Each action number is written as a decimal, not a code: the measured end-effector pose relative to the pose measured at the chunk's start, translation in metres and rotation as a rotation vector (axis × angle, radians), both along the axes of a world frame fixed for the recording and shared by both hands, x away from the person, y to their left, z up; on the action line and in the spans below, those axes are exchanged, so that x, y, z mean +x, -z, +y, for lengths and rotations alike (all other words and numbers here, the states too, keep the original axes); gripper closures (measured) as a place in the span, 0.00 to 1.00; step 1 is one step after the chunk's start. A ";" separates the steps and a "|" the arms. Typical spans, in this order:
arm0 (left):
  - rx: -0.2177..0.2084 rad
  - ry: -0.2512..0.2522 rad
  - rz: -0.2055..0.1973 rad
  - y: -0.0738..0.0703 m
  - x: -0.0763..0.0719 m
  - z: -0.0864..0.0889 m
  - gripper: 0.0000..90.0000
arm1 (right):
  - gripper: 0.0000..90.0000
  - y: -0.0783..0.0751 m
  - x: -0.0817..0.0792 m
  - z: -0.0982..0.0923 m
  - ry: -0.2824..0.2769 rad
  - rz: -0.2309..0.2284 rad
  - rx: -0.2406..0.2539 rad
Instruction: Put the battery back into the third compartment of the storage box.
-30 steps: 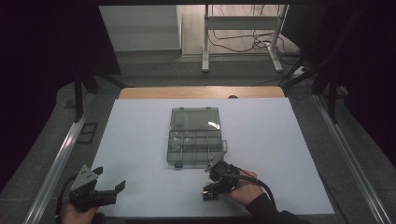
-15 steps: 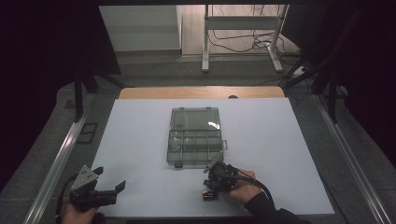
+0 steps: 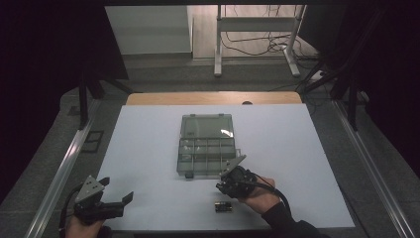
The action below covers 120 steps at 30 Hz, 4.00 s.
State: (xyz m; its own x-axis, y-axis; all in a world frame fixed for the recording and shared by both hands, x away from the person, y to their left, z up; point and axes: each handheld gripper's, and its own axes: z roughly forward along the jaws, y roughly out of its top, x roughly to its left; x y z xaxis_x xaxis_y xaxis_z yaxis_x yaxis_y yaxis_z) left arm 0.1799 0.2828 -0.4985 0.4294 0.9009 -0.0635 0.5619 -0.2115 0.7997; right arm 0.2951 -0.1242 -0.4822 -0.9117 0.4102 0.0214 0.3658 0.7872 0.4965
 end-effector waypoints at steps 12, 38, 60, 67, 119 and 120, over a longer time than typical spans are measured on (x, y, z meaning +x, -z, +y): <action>-0.001 -0.001 0.001 0.000 0.000 0.000 0.04 | 0.85 -0.015 0.011 -0.003 0.048 -0.033 0.058; 0.001 0.001 0.003 0.000 0.001 0.000 0.04 | 0.85 -0.031 0.057 0.005 0.140 -0.085 0.105; 0.006 0.006 0.005 0.000 0.001 0.000 0.04 | 0.85 -0.028 0.102 0.024 0.215 -0.086 0.086; 0.007 0.007 0.006 0.000 0.001 0.000 0.04 | 0.85 -0.024 0.115 0.035 0.229 -0.082 0.064; 0.011 0.010 0.006 0.000 0.001 -0.001 0.04 | 0.01 -0.037 0.040 -0.010 0.164 -0.120 0.088; 0.011 0.010 0.006 0.000 0.001 -0.001 0.04 | 0.01 -0.037 0.037 -0.010 0.164 -0.115 0.087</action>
State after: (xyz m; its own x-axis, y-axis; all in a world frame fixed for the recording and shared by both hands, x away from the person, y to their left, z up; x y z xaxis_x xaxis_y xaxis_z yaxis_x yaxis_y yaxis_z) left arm 0.1810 0.2820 -0.4985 0.4378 0.8973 -0.0560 0.5642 -0.2257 0.7942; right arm 0.3324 -0.1345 -0.4449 -0.8316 0.5542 -0.0376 0.4221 0.6745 0.6057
